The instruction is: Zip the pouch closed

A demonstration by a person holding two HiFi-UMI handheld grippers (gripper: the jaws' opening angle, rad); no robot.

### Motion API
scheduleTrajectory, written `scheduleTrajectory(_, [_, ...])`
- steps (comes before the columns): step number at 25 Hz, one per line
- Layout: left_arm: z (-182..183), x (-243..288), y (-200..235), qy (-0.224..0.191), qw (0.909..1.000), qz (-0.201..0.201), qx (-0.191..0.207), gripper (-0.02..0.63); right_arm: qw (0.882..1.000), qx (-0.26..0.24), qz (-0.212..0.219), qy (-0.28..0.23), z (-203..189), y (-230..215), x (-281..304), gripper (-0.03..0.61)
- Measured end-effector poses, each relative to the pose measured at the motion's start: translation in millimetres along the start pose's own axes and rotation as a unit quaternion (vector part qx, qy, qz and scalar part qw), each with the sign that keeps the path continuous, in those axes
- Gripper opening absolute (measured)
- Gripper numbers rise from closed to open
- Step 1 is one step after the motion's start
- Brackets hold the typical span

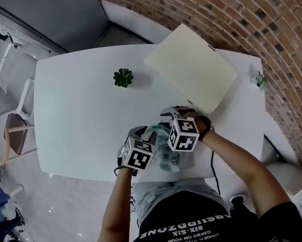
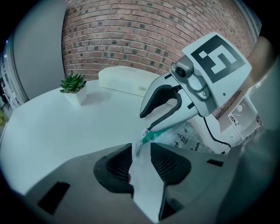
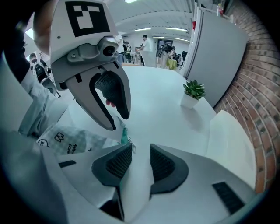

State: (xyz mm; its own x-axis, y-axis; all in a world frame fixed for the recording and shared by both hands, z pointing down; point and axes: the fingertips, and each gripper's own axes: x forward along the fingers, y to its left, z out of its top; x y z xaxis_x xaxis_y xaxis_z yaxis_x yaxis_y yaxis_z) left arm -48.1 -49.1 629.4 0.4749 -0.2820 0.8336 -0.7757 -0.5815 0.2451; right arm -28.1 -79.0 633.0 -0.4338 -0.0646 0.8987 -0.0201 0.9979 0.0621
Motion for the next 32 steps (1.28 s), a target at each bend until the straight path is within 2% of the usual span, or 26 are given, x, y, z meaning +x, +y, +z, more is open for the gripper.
scheduleTrajectory(6, [-5.2, 9.8, -1.1, 0.021, 0.9995, -0.004, 0.025, 0.116, 0.997, -0.078, 0.018, 0.008, 1.7, 9.9, 4.2, 0.121])
scheduleTrajectory(13, [-8.0, 13.8, 0.6, 0.030, 0.9989, -0.005, 0.035, 0.089, 0.985, -0.167, 0.035, 0.016, 4.0, 28.1, 11.6, 0.084])
scheduleTrajectory(17, [-8.7, 13.6, 1.9, 0.032, 0.9985, -0.005, 0.043, 0.077, 0.983, -0.178, 0.040, 0.010, 3.6, 33.2, 13.1, 0.038])
scheduleTrajectory(21, [-8.6, 13.4, 4.8, 0.024, 0.9965, 0.018, 0.079, 0.038, 0.983, -0.185, 0.021, 0.000, 2.2, 36.5, 12.9, 0.005])
scheduleTrajectory(26, [-9.2, 13.4, 6.1, 0.020, 0.9975, 0.030, 0.061, 0.034, 0.985, -0.170, 0.015, 0.001, 2.4, 36.9, 12.0, 0.003])
scheduleTrajectory(32, [-8.9, 15.3, 6.2, 0.024, 0.9977, 0.038, 0.051, 0.034, 0.982, -0.187, 0.026, 0.012, -2.3, 37.8, 8.0, 0.002])
